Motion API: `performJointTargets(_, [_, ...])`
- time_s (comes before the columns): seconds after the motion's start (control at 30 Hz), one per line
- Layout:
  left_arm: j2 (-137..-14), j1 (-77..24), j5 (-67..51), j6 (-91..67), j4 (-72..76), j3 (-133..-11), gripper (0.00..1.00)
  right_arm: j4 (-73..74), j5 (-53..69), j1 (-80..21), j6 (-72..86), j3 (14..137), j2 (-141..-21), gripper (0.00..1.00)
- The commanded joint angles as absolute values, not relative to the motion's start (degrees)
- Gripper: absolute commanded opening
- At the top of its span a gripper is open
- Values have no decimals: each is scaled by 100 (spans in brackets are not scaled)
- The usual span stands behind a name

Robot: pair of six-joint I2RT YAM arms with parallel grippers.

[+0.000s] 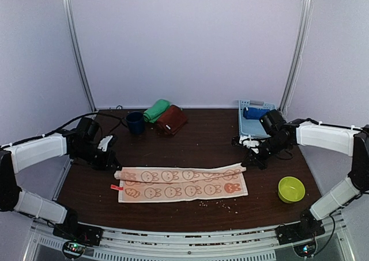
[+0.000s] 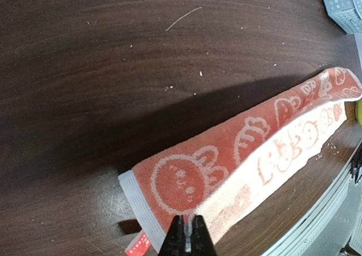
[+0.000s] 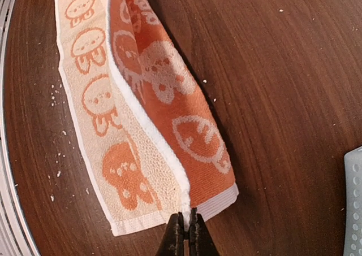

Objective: Roll the towels
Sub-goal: Fold the towel at the center of the board.

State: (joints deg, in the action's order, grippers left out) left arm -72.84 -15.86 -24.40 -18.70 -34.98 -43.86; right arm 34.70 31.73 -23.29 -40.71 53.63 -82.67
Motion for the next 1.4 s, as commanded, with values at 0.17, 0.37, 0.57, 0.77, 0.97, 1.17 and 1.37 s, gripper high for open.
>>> performJointTargets(0.17, [-7128,-1615,-2427,-2055,-3823,-4203,1,3598,3300,-2344,-4275,5063,-8143,0])
performJointTargets(0.37, [-7276,-1657,-2393,-2134,-3912,-4083,2,3731,3327,-2430,-4633,4924,-8310,0])
performJointTargets(0.57, [-7459,-1924,-2325,-2101,-3988,-4108,4,3765,3162,-2657,-4832,4777,-8271,0])
performJointTargets(0.77, [-7771,-2019,-1933,-2101,-4316,-4199,7,3703,2920,-2836,-4986,4655,-8333,0])
performJointTargets(0.97, [-7863,-2058,-1925,-2092,-4323,-4193,9,3628,2683,-3037,-5085,4527,-8487,0])
performJointTargets(1.17, [-8035,-2156,-1910,-2096,-4322,-4190,11,3625,2590,-3125,-5185,4498,-8519,0])
performJointTargets(1.37, [-8149,-2258,-1768,-2077,-4491,-4244,15,3726,2445,-3308,-5274,4463,-8641,2])
